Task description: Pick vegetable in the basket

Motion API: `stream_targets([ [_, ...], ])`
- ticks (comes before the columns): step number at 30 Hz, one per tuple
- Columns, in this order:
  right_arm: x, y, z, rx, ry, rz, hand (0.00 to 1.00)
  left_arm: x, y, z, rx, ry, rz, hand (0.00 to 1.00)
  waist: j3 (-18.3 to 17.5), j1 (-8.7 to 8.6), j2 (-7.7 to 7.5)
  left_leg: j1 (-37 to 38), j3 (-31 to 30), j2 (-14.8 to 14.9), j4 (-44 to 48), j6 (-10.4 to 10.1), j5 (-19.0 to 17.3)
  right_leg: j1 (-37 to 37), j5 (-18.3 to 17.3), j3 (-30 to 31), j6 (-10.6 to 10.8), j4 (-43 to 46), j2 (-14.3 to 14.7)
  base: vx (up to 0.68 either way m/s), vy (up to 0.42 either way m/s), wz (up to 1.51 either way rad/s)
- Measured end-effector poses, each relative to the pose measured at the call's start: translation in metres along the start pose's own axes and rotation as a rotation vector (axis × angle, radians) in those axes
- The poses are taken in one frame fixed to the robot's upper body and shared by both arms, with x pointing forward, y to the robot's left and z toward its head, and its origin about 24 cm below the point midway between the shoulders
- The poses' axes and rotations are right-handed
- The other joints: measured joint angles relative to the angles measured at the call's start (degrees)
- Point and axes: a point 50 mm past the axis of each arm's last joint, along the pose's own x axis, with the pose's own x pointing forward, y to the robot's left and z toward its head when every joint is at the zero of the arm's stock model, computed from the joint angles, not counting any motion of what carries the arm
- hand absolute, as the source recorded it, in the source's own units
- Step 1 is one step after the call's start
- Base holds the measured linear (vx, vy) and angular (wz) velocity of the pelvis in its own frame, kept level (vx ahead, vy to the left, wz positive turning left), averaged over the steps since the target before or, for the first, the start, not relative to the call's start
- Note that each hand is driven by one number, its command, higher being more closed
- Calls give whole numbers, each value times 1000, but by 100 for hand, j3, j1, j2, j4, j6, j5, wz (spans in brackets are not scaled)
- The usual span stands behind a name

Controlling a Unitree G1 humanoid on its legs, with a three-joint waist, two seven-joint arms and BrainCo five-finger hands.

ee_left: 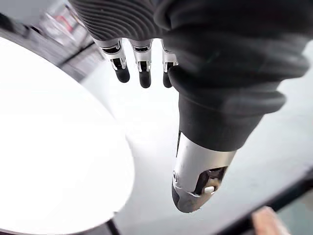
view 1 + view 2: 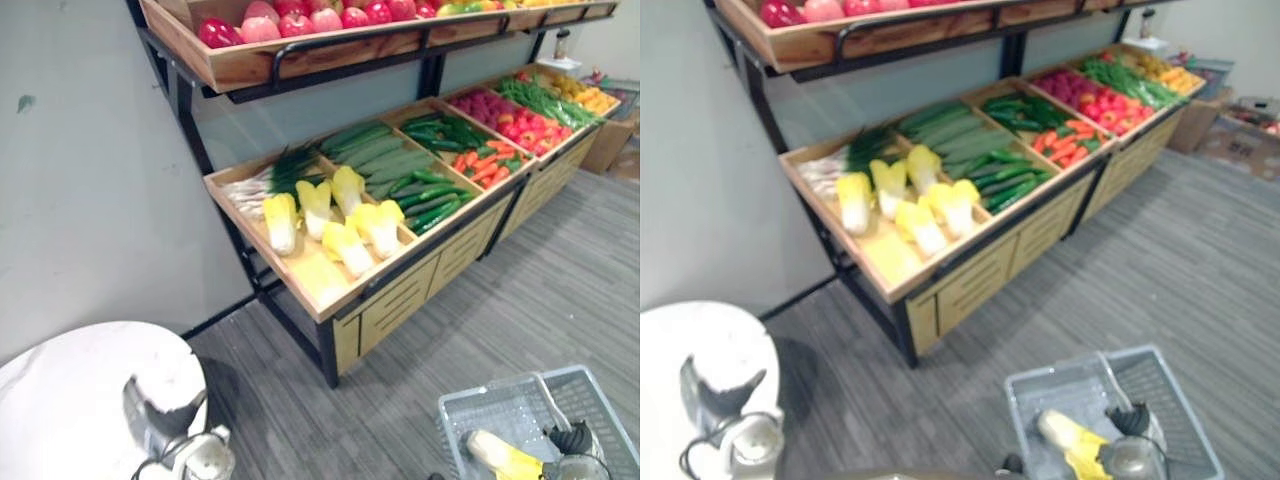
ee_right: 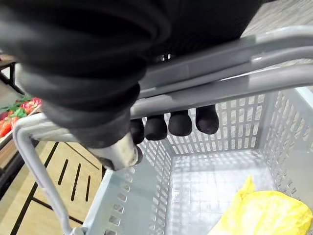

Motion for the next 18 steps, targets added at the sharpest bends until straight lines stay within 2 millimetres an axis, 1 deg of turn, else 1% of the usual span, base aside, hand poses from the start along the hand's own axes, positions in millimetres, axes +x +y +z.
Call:
stream_targets([
  [1,-2,-1,-5,2,14,-9,100,-2,-1,-9,2,55,-6,0,10,21,-13,56,7,-9,-1,1,-18,56,-6,0,-2,-2,-9,0,0,0],
  [2,-2,-1,-7,3,18,-13,100,-4,-1,-14,3,86,-9,0,9,25,-1,71,5,-15,-2,1,-26,75,-17,-4,11,-2,-18,0,0,0],
  [3,-2,-2,-8,9,22,-26,100,-6,-2,-25,19,138,-21,0,5,22,11,87,7,-23,-3,14,-39,90,-19,-9,14,-19,-27,0,0,0],
  [4,-2,-2,-9,8,25,-36,100,-11,-5,-36,41,192,-62,0,3,21,18,92,15,-26,-3,14,-42,90,-19,-9,14,-28,-31,0,0,0],
  [5,-2,-2,-9,7,27,-38,100,-14,-7,-42,60,216,-85,0,2,18,23,92,17,-26,-3,12,-43,89,-19,-8,14,-28,-31,-19,-4,-3],
  [7,-1,-3,-10,9,31,-46,100,-28,-12,-68,145,331,-206,0,8,18,66,113,41,-24,-3,9,-55,92,-29,9,25,-30,-27,-8,-12,-4],
  [8,-1,-4,-10,11,32,-50,100,-32,-13,-75,166,362,-239,0,15,19,70,133,53,-23,-3,8,-61,102,-29,21,25,-30,-25,-2,-13,-8],
  [9,0,-5,-12,13,40,-60,100,-40,-14,-86,202,417,-291,0,30,17,83,176,84,-23,-2,-1,-80,128,-38,53,35,-31,-22,2,-11,-9],
  [10,0,-7,-14,14,53,-72,100,-46,-16,-93,227,453,-343,0,46,20,105,205,104,-23,-1,-10,-94,146,-43,67,39,-31,-22,4,-7,-9],
  [11,1,-7,-16,16,61,-76,100,-48,-17,-95,233,465,-374,0,53,26,96,227,124,-23,0,-18,-102,153,-43,78,40,-31,-22,4,-6,-12],
  [12,2,-7,-16,17,69,-81,100,-51,-19,-98,242,474,-430,0,89,34,137,248,171,-25,4,-22,-117,148,-43,112,40,-31,-22,5,-7,-12],
  [13,3,-8,-16,17,70,-87,100,-54,-24,-97,249,465,-491,0,131,32,78,254,181,-31,15,-23,-124,145,-43,129,40,-28,-27,6,-8,-10],
  [14,3,-9,-16,22,72,-92,100,-56,-26,-96,253,455,-523,0,143,31,107,255,187,-36,27,-22,-127,141,-43,140,40,-27,-30,9,-8,-6],
  [15,3,-11,-17,31,77,-99,100,-59,-33,-92,259,431,-600,0,175,27,117,253,204,-49,31,-20,-133,121,-43,163,41,-3,-42,8,-5,-6],
  [16,4,-12,-17,30,78,-102,100,-61,-37,-90,257,417,-642,0,197,24,111,252,215,-58,31,-20,-135,106,-42,178,43,0,-51,5,-2,-15],
  [17,5,-15,-18,47,87,-116,100,-67,-46,-85,270,368,-739,0,229,23,155,242,268,-88,32,-11,-147,32,-38,232,49,35,-80,8,2,-17],
  [18,6,-17,-17,55,92,-124,100,-67,-49,-82,274,346,-770,0,257,22,175,245,316,-98,33,-6,-155,-37,-69,270,80,127,-102,6,14,-31],
])
